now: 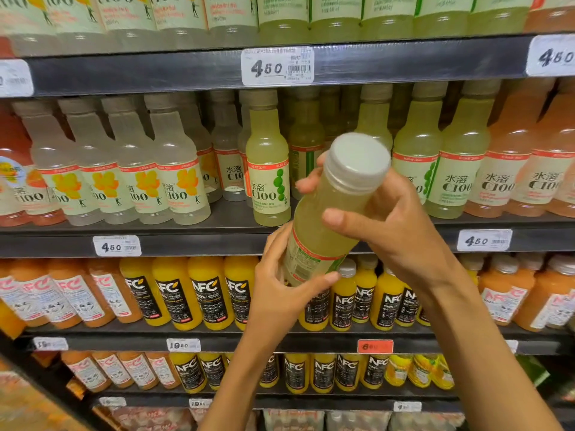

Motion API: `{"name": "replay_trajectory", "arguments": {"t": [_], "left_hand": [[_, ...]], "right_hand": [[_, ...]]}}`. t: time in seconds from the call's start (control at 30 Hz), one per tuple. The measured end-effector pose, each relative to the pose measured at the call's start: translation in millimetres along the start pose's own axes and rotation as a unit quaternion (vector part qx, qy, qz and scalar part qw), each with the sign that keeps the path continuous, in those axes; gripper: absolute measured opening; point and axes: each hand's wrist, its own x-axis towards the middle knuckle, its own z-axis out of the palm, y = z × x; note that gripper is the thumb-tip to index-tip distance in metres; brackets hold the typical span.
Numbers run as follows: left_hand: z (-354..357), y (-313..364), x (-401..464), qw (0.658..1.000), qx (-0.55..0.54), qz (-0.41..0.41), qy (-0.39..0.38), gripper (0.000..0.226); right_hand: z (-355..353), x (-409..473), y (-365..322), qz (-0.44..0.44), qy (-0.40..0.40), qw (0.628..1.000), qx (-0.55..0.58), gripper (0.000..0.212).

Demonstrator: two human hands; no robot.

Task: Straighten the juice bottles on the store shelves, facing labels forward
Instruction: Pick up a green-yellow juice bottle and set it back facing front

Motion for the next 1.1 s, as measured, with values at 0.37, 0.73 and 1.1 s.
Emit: {"name": "replay_trajectory", "arguments": {"t": [0.37,0.73,1.1], "left_hand": [[-5.6,5.7,-11.9,0.979,-0.135,-0.094,-0.123,0.088],[9.8,10.3,-13.8,0.993,-0.064,-0.094,-0.039,0.053],[8.9,14.6,-8.2,0.992,-0.083,-0.091,-0.041,0.056]], "right_hand": [[-6.6,19.2,-4.7,0.042,-0.013,0.993,0.107,0.033],[3.0,25.3,0.0,0.11,0.127,0.985,0.037,0.035],[0.1,28.2,-6.4,0.085,0.125,0.982,0.111,0.025]]}}
